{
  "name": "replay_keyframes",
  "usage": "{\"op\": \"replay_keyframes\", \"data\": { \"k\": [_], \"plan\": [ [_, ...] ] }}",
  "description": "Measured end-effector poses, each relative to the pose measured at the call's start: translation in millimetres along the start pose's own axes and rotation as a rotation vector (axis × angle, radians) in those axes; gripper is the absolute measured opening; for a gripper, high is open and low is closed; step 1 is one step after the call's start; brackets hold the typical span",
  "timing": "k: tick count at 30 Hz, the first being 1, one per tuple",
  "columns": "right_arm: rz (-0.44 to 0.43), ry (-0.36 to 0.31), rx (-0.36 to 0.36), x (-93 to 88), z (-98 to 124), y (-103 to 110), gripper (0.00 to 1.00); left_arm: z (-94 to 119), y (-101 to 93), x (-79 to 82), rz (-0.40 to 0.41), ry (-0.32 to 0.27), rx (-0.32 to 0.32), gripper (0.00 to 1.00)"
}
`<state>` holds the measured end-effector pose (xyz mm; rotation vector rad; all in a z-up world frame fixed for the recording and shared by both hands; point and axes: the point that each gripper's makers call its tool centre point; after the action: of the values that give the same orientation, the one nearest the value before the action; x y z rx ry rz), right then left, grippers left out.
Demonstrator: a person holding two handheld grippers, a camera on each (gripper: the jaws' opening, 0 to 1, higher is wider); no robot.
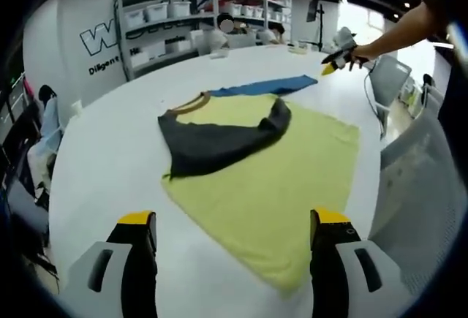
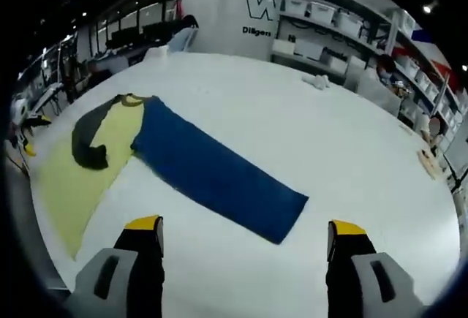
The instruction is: Fold the garment on the visible template until the final outline fits inside the template.
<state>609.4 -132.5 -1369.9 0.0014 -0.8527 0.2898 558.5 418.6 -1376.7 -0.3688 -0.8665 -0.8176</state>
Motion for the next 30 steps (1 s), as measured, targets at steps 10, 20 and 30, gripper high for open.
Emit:
{"op": "replay_keyframes", "data": {
  "k": [10,20,30],
  "plan": [
    [0.058,-0.037,0.080,8.3,13.8,31.0,0.97,-5.5,-4.9,10.9,-0.014,-0.023,-0.008,0.84],
    [0.128,-0.061,0.137,10.0,30.6,53.0,0.99,-12.4,-9.1,21.9,-0.028,-0.045,-0.020,0.85],
    [0.178,-0.079,0.171,13.3,47.4,70.6,0.99,-17.1,-14.9,31.4,-0.049,-0.063,-0.038,0.85]
  ]
}}
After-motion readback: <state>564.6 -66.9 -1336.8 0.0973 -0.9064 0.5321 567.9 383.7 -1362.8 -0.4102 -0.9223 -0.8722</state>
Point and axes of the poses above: the point that each gripper's makers call its tool centre point, and the gripper's own axes: z roughly backward along the fingers, y roughly to its left, x roughly out of its top, and after that the axes turned 3 degrees about -y, right-handed
